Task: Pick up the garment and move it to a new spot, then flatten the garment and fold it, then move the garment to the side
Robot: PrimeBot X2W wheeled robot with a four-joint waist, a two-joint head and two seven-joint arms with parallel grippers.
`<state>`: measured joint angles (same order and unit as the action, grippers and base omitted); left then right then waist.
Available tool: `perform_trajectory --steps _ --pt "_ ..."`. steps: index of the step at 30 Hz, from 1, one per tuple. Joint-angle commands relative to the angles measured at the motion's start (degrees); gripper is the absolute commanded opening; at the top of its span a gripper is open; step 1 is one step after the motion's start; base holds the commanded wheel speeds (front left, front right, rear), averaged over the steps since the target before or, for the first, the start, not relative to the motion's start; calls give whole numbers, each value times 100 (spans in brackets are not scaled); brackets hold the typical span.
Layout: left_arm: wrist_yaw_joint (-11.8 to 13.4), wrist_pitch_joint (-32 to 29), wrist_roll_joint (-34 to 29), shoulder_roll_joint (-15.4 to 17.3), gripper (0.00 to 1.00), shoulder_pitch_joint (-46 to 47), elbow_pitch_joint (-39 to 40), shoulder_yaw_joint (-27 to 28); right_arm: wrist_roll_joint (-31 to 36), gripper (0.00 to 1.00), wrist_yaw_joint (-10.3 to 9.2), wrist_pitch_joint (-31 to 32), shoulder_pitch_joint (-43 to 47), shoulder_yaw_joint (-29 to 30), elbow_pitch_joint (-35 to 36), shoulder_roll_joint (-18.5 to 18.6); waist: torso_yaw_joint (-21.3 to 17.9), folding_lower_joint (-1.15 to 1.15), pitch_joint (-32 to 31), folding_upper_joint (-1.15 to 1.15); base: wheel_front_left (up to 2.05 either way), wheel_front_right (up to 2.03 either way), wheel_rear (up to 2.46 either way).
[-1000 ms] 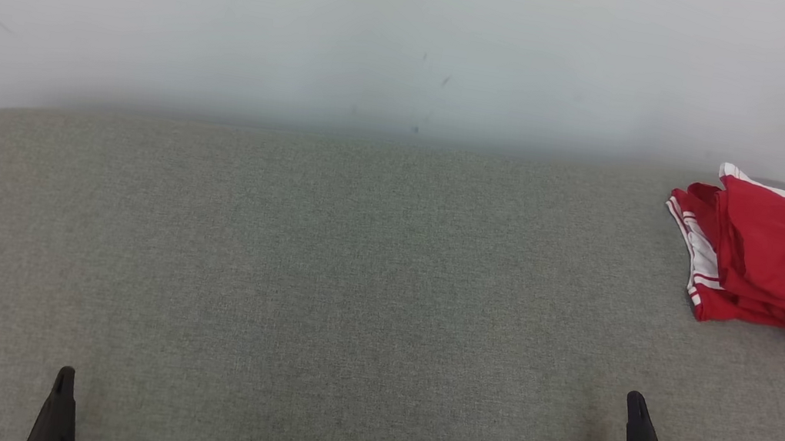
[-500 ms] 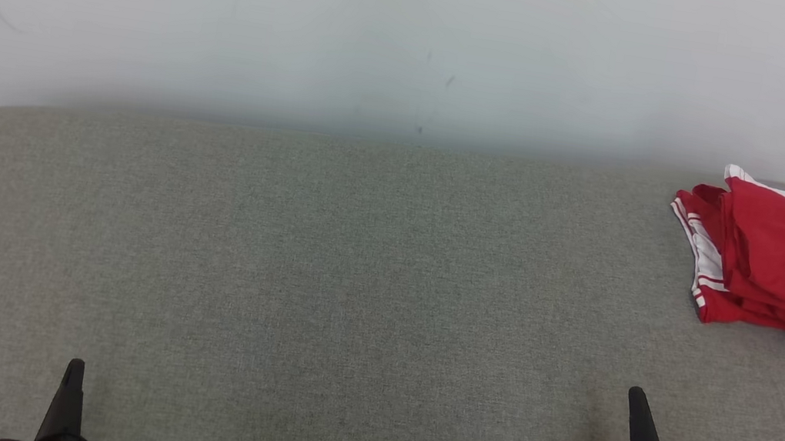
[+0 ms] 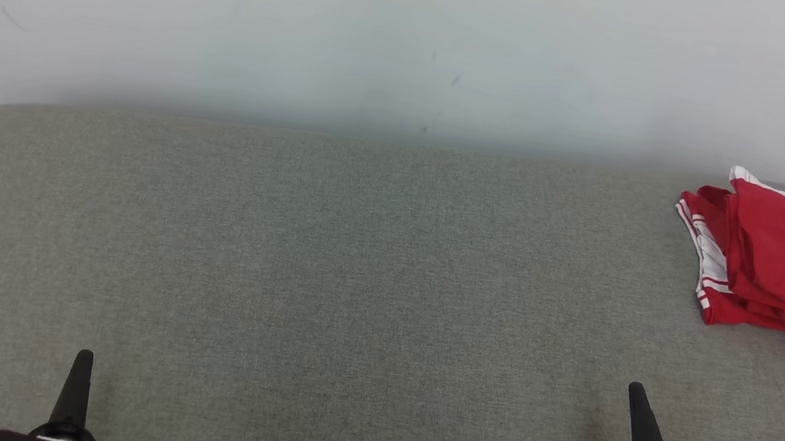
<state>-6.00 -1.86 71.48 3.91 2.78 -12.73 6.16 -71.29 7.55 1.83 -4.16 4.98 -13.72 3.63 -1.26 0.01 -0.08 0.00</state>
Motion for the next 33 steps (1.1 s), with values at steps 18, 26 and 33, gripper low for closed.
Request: perform_trajectory --steps 18,26,33 --pt "-85 -228 998 -55 0 228 -55 31 -1017 0 -9 229 -151 82 2 -50 52 0 10 0 0 0 0" --pt "-113 -316 1359 -69 0 274 -84 37 -1382 0 -10 324 -176 107 -9 -63 74 0 15 0 0 0 0" --pt "-125 -377 1635 -85 0 317 -106 41 -1633 0 -11 376 -192 127 -17 -72 91 -1 18 0 0 0 0"
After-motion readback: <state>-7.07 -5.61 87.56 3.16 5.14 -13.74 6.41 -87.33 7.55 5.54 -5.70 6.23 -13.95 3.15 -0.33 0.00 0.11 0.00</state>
